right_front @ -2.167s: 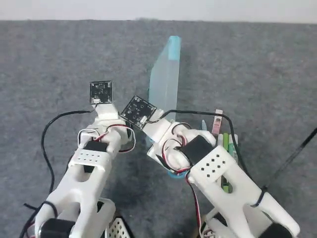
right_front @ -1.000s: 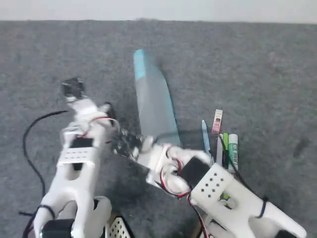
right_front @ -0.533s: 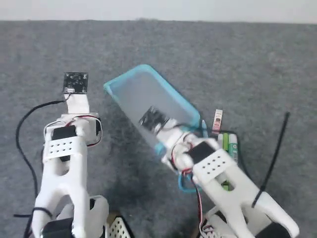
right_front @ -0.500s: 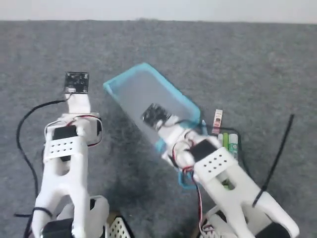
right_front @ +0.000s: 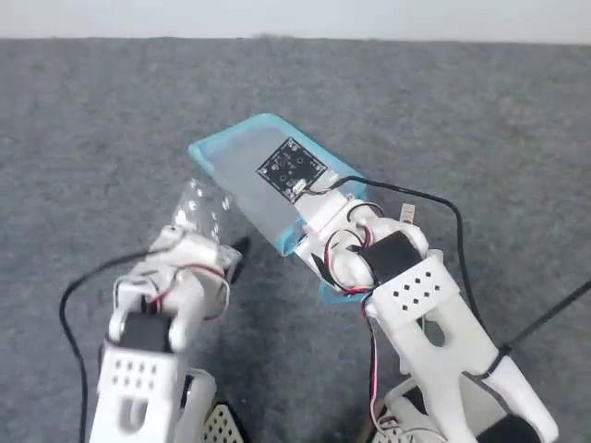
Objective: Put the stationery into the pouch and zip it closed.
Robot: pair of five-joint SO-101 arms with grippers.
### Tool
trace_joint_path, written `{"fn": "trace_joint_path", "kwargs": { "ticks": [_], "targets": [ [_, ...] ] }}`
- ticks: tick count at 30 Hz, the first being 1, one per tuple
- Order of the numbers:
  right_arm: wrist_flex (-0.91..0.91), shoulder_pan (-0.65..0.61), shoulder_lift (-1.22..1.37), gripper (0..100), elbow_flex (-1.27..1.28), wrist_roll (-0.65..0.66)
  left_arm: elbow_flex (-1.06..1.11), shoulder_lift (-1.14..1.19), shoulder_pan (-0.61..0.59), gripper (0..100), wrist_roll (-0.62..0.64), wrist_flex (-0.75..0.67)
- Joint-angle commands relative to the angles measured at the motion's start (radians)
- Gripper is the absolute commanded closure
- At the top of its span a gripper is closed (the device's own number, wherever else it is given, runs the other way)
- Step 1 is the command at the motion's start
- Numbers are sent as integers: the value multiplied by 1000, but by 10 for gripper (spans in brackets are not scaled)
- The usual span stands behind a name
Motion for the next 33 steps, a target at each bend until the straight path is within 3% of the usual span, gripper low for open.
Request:
{"fn": "trace_joint_path", "kwargs": {
  "ticks": [1,18,33],
  "targets": [
    [7,-8,-8,992,-60,-23,-5,-242,106,759,-6,130],
    [108,-25,-16,992,-140,-81,116,-270,198,717,-8,-17],
    [143,-64,-19,992,-144,-84,189,-269,86,720,-23,-161]
  ]
}}
